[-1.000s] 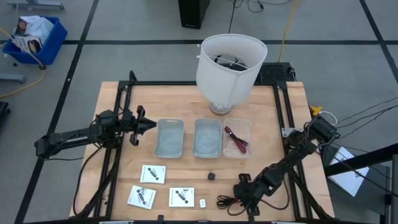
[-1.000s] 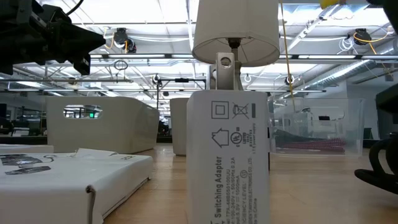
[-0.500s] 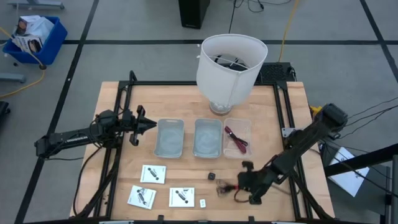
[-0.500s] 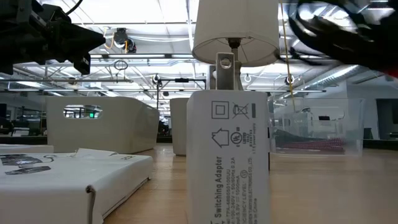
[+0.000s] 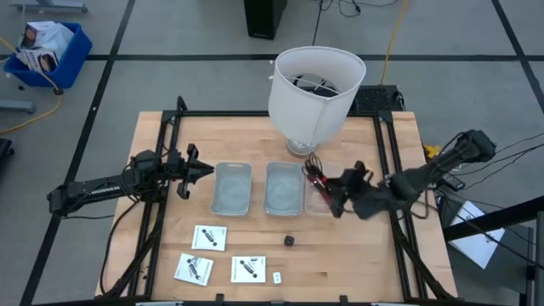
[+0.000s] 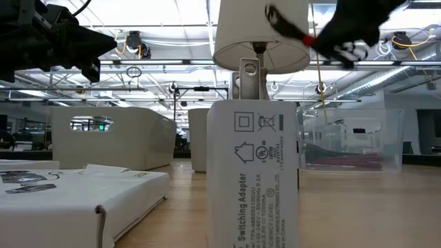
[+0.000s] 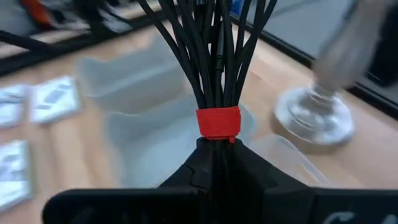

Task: Pick and place items into bin
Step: Put the black charger cable into the transparent bin, then put the bottom left card reader box into the left gray bin

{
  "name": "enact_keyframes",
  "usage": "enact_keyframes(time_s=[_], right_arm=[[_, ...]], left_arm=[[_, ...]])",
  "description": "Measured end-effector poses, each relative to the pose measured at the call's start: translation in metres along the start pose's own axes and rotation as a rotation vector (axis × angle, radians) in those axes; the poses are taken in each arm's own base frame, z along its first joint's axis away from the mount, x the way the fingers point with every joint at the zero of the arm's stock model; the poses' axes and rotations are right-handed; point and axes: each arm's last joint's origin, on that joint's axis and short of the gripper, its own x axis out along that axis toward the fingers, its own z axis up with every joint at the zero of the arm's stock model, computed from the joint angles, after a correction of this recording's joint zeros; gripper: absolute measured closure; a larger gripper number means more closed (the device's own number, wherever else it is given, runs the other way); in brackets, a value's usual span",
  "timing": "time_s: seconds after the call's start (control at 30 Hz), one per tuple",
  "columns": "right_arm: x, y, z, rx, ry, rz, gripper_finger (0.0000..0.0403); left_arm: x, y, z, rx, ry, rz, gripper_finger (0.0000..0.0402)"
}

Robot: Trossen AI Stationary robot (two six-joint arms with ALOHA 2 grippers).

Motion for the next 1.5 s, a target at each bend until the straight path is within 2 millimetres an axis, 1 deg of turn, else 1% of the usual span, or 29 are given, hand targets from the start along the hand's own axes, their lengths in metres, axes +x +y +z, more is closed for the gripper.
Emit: enact_keyframes(time_s=[0.1, 0.27, 0.4, 0.53, 0.7, 0.8, 0.9, 1.13, 1.27, 1.37, 1.43, 1.5], right_arm=[[0.019, -0.010, -0.009, 0.022, 0.044, -0.058, 0.0379], [0.044, -0.022, -0.035, 0.063, 0.155, -0.086, 0.0379], [0.054, -0.027, -0.048, 0.080, 0.201, -0.081, 0.0379], [0.060, -0.030, -0.054, 0.088, 0.220, -0.059, 0.0379], [0.062, -0.033, -0.055, 0.097, 0.250, -0.047, 0.0376], [0.062, -0.032, -0.055, 0.101, 0.263, -0.036, 0.0363], [0.062, -0.032, -0.055, 0.121, 0.261, -0.040, 0.0338], [0.063, -0.033, -0.055, 0.140, 0.260, -0.045, 0.0264], [0.063, -0.033, -0.054, 0.157, 0.254, -0.044, 0.0238], [0.061, -0.030, -0.047, 0.130, 0.183, -0.004, 0.0232], [0.056, -0.025, -0.036, 0.062, 0.113, 0.064, 0.0234], [0.047, -0.021, -0.026, -0.029, 0.046, 0.130, 0.0248]], left_arm=[[0.000, 0.000, 0.000, 0.000, 0.000, 0.000, 0.0353], [0.000, 0.000, 0.000, 0.001, -0.001, -0.001, 0.0353], [0.000, 0.000, 0.000, 0.002, -0.001, 0.000, 0.0353], [0.000, 0.000, 0.000, 0.002, -0.001, -0.001, 0.0353], [0.000, 0.000, 0.000, 0.006, -0.002, 0.000, 0.0353], [0.000, 0.000, 0.000, 0.006, -0.002, -0.001, 0.0353], [0.000, 0.000, 0.000, 0.006, -0.002, -0.001, 0.0353], [0.000, 0.000, 0.000, 0.006, -0.002, -0.001, 0.0353], [0.000, 0.000, 0.000, 0.006, -0.003, -0.001, 0.0353], [0.000, 0.000, 0.000, 0.005, -0.002, -0.001, 0.0353], [0.000, 0.000, 0.000, 0.004, 0.001, 0.000, 0.0353], [0.000, 0.000, 0.000, 0.003, 0.003, 0.000, 0.0353]])
